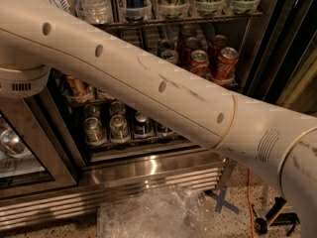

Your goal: Pick water bottle from top shelf of fridge

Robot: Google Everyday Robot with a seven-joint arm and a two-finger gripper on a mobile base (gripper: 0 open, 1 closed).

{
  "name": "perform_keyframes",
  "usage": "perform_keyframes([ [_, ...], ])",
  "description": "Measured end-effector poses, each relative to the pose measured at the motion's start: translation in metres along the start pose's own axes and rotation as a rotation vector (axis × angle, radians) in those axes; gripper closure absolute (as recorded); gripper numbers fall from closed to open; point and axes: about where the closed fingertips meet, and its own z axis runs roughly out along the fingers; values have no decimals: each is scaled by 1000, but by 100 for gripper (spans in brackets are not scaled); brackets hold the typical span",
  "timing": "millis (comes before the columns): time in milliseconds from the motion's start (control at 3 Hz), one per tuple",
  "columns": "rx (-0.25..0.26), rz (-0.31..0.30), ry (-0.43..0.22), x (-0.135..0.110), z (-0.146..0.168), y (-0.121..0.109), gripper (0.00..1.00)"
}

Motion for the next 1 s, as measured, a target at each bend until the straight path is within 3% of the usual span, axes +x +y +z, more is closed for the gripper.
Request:
perform_keyframes([
  [333, 3, -5, -7, -3, -3, 0, 100],
  [667, 2, -32, -41, -19, -10, 0, 100],
  [1000, 2, -32, -41, -17, -10, 0, 100],
])
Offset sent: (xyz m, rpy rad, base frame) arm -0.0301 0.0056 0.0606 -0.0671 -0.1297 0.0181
